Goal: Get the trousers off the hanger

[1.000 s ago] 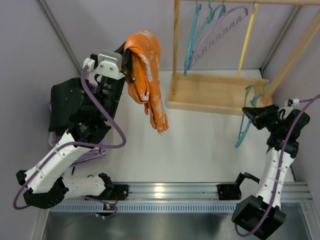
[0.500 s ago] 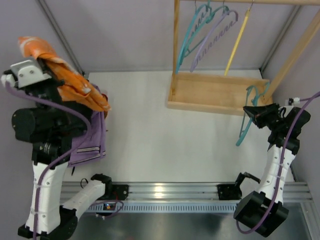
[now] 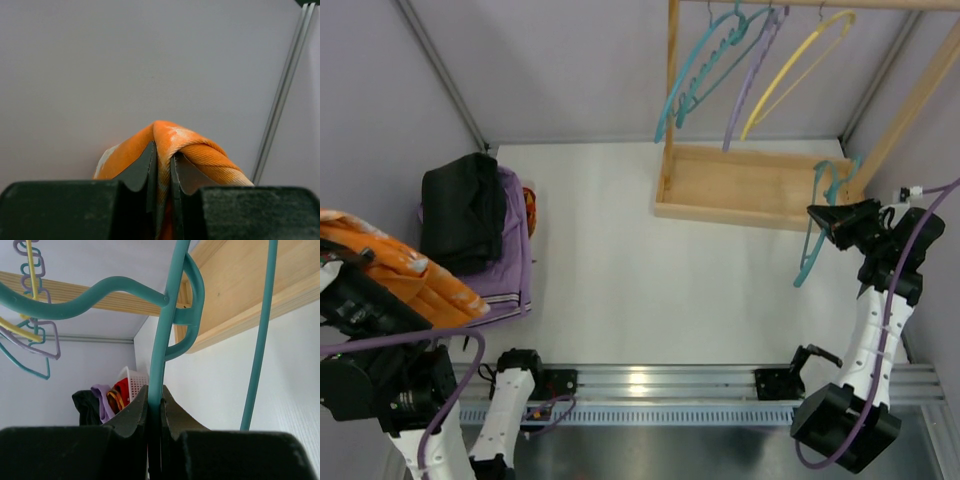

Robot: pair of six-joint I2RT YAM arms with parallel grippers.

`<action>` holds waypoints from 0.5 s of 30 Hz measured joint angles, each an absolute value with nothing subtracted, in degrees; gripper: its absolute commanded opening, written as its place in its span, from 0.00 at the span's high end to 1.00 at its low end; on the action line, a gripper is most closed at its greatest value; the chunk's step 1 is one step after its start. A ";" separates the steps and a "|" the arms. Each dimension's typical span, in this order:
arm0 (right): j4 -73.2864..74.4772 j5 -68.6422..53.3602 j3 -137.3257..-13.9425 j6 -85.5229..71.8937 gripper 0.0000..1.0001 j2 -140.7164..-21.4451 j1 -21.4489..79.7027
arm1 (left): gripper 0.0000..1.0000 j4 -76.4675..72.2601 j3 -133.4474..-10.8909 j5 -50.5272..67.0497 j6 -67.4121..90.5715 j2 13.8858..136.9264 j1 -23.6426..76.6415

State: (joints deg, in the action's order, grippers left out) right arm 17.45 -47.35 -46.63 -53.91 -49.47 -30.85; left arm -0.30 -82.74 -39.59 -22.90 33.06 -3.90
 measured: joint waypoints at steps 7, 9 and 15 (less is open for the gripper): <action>17.17 -46.81 -47.07 -53.56 1.00 -50.04 -30.35 | 1.00 1.58 -77.60 -40.12 -23.38 32.12 -6.35; 17.17 -46.63 -47.07 -53.49 1.00 -50.06 -30.02 | 1.00 0.95 -74.91 -39.79 -23.97 32.12 -6.35; 17.21 -46.30 -47.07 -52.66 1.00 -50.06 -29.74 | 1.00 -0.47 -69.08 -38.37 -25.52 37.04 -6.35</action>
State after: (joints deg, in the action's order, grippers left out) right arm 17.21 -46.30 -47.07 -52.66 -50.06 -29.74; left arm -0.47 -69.08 -38.37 -25.52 37.04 -6.35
